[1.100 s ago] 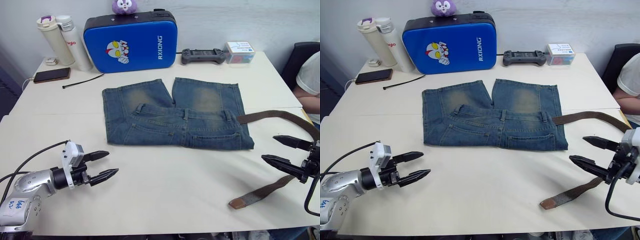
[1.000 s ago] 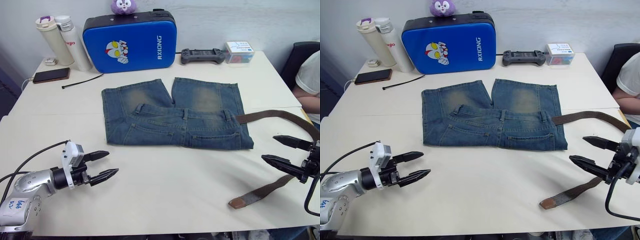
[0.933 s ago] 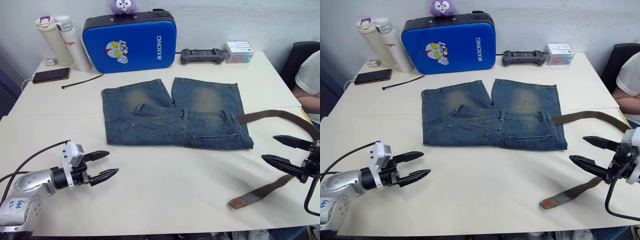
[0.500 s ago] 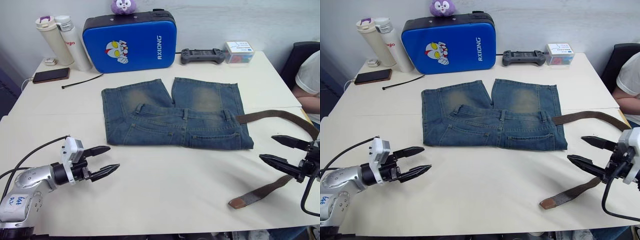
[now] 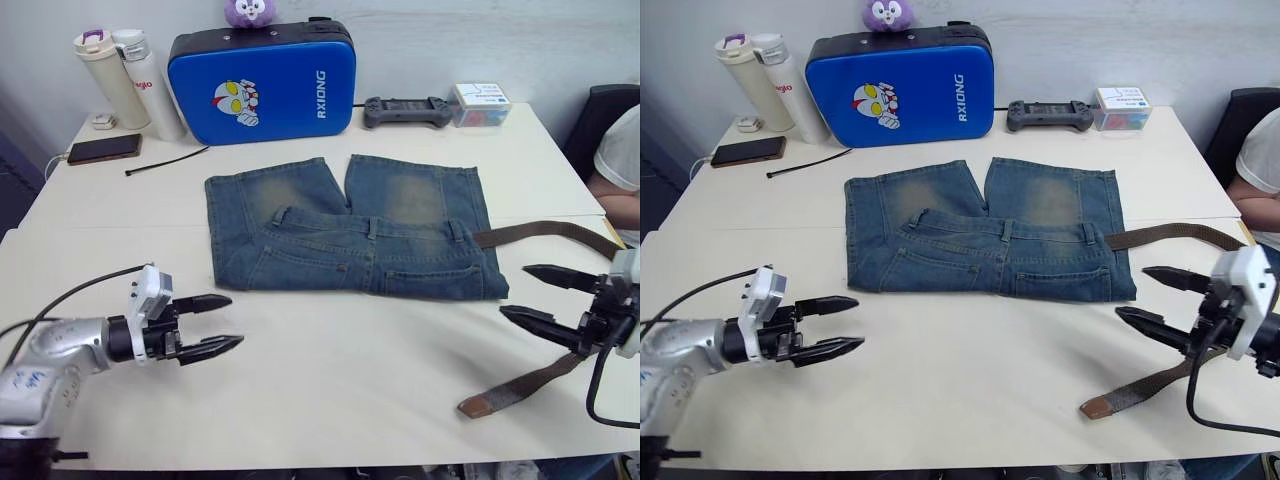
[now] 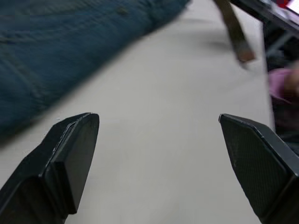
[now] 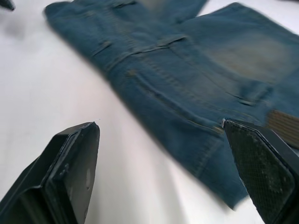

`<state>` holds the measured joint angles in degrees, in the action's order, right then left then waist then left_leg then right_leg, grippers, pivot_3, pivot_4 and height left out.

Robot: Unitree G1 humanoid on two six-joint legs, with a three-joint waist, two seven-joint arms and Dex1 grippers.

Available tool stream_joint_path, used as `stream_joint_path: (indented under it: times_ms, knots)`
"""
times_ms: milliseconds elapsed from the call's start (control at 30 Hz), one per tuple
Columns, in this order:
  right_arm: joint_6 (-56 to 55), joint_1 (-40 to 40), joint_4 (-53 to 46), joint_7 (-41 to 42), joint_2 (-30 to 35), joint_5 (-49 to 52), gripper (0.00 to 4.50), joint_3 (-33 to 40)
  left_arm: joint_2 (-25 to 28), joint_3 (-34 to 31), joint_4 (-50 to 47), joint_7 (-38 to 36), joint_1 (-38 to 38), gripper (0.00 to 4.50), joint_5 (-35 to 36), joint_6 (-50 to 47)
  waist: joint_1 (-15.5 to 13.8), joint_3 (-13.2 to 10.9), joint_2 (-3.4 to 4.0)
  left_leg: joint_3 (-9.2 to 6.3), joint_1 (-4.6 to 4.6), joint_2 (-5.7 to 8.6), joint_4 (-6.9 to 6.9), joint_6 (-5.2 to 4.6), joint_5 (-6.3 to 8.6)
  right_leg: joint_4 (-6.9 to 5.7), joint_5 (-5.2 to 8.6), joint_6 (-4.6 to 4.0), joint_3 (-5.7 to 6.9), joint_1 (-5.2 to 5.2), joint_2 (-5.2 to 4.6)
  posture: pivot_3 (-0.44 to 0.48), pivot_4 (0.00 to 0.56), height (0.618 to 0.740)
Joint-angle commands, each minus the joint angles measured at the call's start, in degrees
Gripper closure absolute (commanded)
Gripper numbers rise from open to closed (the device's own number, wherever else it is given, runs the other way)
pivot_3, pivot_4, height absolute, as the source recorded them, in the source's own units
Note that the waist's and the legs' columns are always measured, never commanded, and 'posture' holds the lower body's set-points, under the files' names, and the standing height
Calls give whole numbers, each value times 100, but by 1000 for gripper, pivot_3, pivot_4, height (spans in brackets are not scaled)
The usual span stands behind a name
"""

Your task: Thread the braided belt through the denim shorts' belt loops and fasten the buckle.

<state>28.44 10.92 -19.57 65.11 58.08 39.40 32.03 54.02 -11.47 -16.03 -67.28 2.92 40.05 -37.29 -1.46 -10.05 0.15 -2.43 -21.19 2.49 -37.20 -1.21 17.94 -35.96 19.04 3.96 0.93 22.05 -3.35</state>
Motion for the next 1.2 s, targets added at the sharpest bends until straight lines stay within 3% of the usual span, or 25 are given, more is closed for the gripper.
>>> stream_joint_path:
  times_ms: [33, 167, 367, 533, 767, 1000, 1200]
  knots:
    - [334, 285, -928, 348, 655, -136, 38, 169, 320, 393, -591, -334, 820, 0, 351, -447, -19, -1, 6, 0, 0, 1, -2, 3, -2, 0, 0, 0, 0, -1, -1, 0, 150, 738]
    - [864, 307, -1674, 251, 1044, -15, 38, 254, 247, 946, -814, -397, 1943, 0, 218, -474, -10, -3, 0, -5, -4, 1, -2, 4, -2, 1, 0, 1, 4, -1, 0, 0, 150, 738]
    - [899, 328, -1879, -16, 958, -433, 38, -49, 117, 1343, -715, -452, 2430, 0, 145, -572, 25, -9, -9, 3, -4, 0, -1, 35, -21, 0, 0, 1, -4, 5, 11, 0, 150, 738]
    - [933, 552, -1948, 7, 979, -698, 38, -247, -23, 1318, -782, -312, 2397, 0, -2, -437, 1, -13, -15, 2, -8, 0, -6, 35, -24, -3, 0, 1, -3, 6, 11, 0, 150, 738]
    - [60, 1738, -1781, 1056, 1020, -1667, 38, 228, -137, 1311, -1090, -99, 2109, 0, -203, -103, -12, -14, -18, 2, -8, 0, -12, 34, -24, -3, -1, 3, -3, 2, 11, 0, 150, 738]
    - [-1177, 2005, -1028, 1409, 967, -2564, 38, 202, -189, 1661, -1191, -87, 1936, 0, -571, 162, -1, -15, -20, 2, 1, -2, -12, 35, -24, -5, -1, 4, -4, -5, 16, 0, 150, 738]
    - [-2435, 1756, -266, 1207, 837, -3130, 38, -355, -225, 1667, -1363, 20, 1827, 0, -552, 119, 1, -16, -22, 2, 1, -2, -15, 36, -25, -6, -2, 4, -5, -5, 16, 0, 150, 738]
